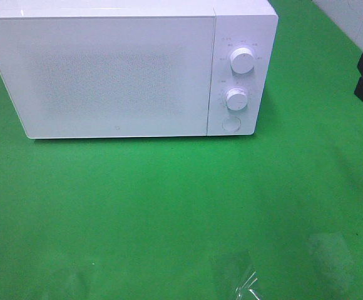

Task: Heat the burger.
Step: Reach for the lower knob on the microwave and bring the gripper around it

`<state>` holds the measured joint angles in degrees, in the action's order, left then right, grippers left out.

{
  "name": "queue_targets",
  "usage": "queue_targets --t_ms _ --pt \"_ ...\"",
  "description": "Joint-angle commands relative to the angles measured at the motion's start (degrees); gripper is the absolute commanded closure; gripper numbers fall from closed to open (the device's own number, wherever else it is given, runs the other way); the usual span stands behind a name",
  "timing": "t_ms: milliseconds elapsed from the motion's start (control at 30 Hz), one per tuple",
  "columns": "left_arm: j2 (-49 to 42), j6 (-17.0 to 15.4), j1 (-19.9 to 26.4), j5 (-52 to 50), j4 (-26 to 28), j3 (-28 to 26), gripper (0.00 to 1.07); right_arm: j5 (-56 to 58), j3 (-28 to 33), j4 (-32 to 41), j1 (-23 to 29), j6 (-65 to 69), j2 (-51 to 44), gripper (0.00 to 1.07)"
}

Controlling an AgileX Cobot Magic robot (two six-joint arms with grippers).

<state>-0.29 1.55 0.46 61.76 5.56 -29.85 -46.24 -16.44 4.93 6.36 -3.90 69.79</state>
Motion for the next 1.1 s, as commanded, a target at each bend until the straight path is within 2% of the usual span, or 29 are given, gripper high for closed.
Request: queue_targets --t_ms 33,67,133,167,267,300,333,400,433,467,567,600,633,700,733,767,800,900,1100 --pt "-1.0 0.1 0.1 -0.5 0.2 0.1 0.07 -4.4 0.0 5.3 2.9 -5.5 2.5 0.37" --pt "-1.0 0.1 0.1 -0.5 0.2 0.1 0.07 -7.2 0.0 9.3 6.2 -10.6 4.8 0.37" --pt "-1.0 0.1 0.1 -0.5 0.2 0.1 0.07 -8.3 0.0 11.9 8.1 -12.7 5.7 0.37" --pt "-1.0 0.1 0.1 -0.5 0.2 0.1 0.07 -10.1 0.0 17.1 11.7 -15.1 7.7 0.37" --pt "-1.0 0.1 0.1 -0.5 0.2 0.1 0.07 -11.1 0.0 20.8 14.4 -16.2 9.3 0.37" --pt "-1.0 0.1 0.1 -0.5 0.2 0.1 0.07 -12.4 0.0 24.4 17.5 -16.4 10.9 0.37" --pt "-1.0 0.1 0.1 -0.5 0.2 0.1 0.07 -12.4 0.0 24.4 17.5 -16.4 10.9 0.37" --pt "-1.0 0.1 0.1 -0.5 0.2 0.1 0.07 -15.2 0.0 28.0 22.0 -16.4 12.8 0.37" --pt "-1.0 0.1 0.1 -0.5 0.2 0.1 0.07 -15.2 0.0 28.0 22.0 -16.4 12.8 0.37" --pt "-1.0 0.1 0.1 -0.5 0.2 0.1 0.07 -17.5 0.0 29.2 24.5 -16.4 14.2 0.37" --pt "-1.0 0.1 0.1 -0.5 0.2 0.1 0.07 -19.2 -0.1 30.4 26.9 -16.4 15.4 0.37" --pt "-1.0 0.1 0.1 -0.5 0.2 0.1 0.07 -20.9 -0.1 32.4 29.6 -16.4 16.7 0.37" --pt "-1.0 0.1 0.1 -0.5 0.2 0.1 0.07 -20.9 -0.1 32.4 29.6 -16.4 16.7 0.37" --pt "-1.0 0.1 0.1 -0.5 0.2 0.1 0.07 -23.7 -0.2 37.2 33.9 -16.4 18.6 0.37" --pt "-1.0 0.1 0.1 -0.5 0.2 0.1 0.07 -23.7 -0.2 37.2 33.9 -16.4 18.6 0.37" --pt "-1.0 0.1 0.1 -0.5 0.2 0.1 0.07 -24.3 -0.6 41.0 36.6 -16.7 19.8 0.37" --pt "-1.0 0.1 0.1 -0.5 0.2 0.1 0.07 -24.3 -0.6 41.0 36.6 -16.7 19.8 0.37" --pt "-1.0 0.1 0.1 -0.5 0.2 0.1 0.07 -25.6 -2.0 46.1 41.1 -17.7 22.4 0.37" --pt "-1.0 0.1 0.1 -0.5 0.2 0.1 0.07 -25.6 -4.5 48.2 43.1 -17.8 24.9 0.37"
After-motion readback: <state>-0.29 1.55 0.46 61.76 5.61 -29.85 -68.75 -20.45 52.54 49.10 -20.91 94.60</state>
